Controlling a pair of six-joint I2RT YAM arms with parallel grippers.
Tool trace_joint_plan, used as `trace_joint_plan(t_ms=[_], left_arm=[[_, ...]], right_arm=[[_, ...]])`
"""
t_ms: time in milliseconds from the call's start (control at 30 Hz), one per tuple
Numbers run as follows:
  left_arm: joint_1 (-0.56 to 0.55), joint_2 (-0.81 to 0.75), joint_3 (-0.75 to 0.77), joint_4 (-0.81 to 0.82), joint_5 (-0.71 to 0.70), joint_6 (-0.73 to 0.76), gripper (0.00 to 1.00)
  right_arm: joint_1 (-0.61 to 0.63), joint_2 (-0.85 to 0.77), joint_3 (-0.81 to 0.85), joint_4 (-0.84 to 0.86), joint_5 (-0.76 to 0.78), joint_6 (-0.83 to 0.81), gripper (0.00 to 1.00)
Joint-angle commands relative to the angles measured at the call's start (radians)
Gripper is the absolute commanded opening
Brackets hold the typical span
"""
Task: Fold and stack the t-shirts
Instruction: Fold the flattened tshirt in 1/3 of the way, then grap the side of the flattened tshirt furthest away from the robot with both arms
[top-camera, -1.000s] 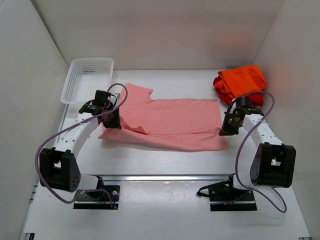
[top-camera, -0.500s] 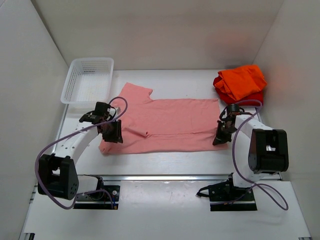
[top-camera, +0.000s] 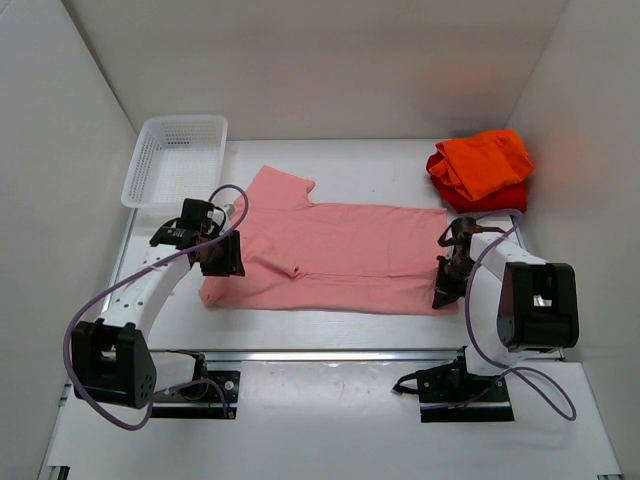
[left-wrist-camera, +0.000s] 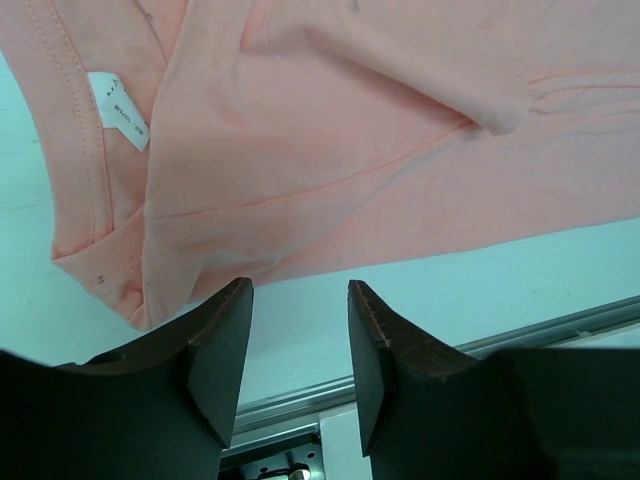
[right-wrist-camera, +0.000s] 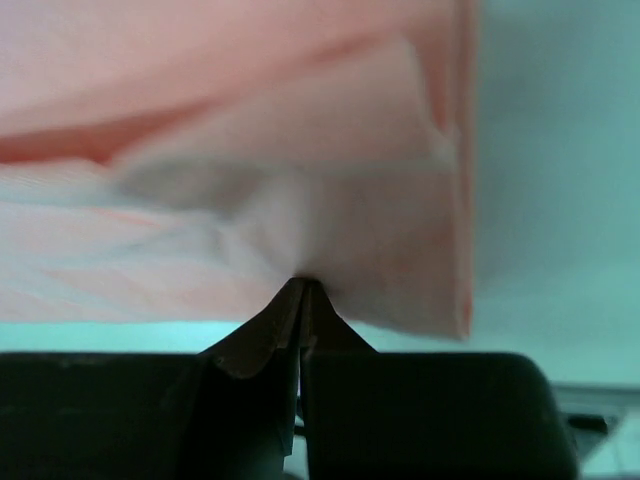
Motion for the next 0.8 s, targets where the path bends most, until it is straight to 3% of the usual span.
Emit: trace_joint_plan(t_ms=[0, 200, 267, 500, 600, 767], left_arm=[[0.01, 0.002, 0.061, 0.024, -0.014, 0.008, 0.54], [-0.012, 0.142, 0.228, 0.182, -0.008, -0.017, 0.6], [-0.016, 0.205, 0.278, 0.261, -0.003, -0.029, 0.63], [0.011, 0.505, 0.482, 0.515, 0.0, -0.026, 0.65], [-0.007, 0.617, 0.558, 0.567, -0.068, 0.003, 0.67], [-0.021, 0.781, 0.686, 0.626, -0.185, 0.052, 0.78]], right_arm=[[-0.018, -0.036, 0.061, -0.132, 0.08, -0.01, 0.0], [-0.069, -0.129, 0.199, -0.212, 0.095, -0.05, 0.01], [-0.082, -0.146, 0.228, -0.211, 0.092, -0.062, 0.09], [-0.033, -0.162, 0.256, -0.102, 0.042, -0.058, 0.14], [-0.021, -0.159, 0.258, -0.042, -0.001, -0.039, 0.14], [-0.03, -0.14, 0.267, 0.059, -0.046, -0.019, 0.15]])
